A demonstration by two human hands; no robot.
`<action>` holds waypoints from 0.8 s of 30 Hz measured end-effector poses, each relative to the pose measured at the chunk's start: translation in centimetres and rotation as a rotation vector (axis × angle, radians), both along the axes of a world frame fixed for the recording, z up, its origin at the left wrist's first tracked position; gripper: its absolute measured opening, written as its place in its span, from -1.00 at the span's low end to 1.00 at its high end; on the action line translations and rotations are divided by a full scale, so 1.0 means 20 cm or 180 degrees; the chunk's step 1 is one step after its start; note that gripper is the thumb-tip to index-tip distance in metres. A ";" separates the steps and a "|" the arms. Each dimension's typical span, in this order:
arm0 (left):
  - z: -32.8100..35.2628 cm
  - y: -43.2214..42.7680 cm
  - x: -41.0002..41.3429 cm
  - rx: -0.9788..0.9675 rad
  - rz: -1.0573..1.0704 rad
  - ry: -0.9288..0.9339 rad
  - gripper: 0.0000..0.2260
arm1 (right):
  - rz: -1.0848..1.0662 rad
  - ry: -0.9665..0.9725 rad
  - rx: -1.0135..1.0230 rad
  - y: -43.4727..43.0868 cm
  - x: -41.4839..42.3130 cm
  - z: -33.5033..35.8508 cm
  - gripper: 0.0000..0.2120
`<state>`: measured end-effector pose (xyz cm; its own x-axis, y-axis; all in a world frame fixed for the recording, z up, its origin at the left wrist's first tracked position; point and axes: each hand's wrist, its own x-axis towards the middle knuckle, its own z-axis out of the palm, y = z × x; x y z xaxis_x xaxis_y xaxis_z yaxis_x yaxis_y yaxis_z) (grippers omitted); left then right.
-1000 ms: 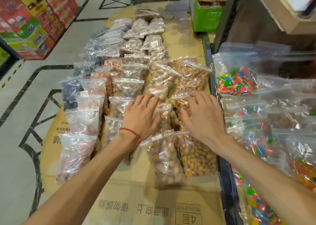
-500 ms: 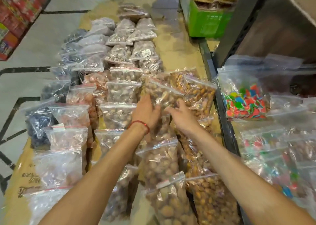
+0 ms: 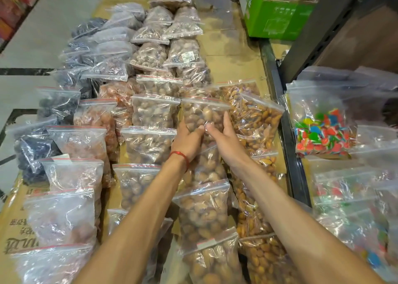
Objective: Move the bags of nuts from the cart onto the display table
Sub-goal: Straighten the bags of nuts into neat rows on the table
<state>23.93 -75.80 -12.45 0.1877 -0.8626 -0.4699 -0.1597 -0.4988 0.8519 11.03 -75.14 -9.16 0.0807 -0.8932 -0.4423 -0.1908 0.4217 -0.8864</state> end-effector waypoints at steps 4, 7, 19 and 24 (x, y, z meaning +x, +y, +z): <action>-0.02 0.04 -0.03 -0.0118 0.0221 0.0170 -0.32 | -0.0066 -0.0023 -0.0258 -0.05 -0.01 0.02 -0.31; 0.08 0.04 -0.06 -0.0208 0.0216 0.0046 -0.25 | -0.0161 -0.0138 0.0067 -0.07 -0.01 0.02 -0.29; 0.00 -0.03 -0.03 -0.0487 0.0235 0.0154 -0.38 | -0.0147 -0.0382 0.0500 -0.02 0.02 0.01 -0.24; 0.02 -0.01 -0.05 -0.0514 -0.0149 -0.0219 -0.38 | -0.0350 -0.0436 0.0459 0.00 0.04 0.02 -0.11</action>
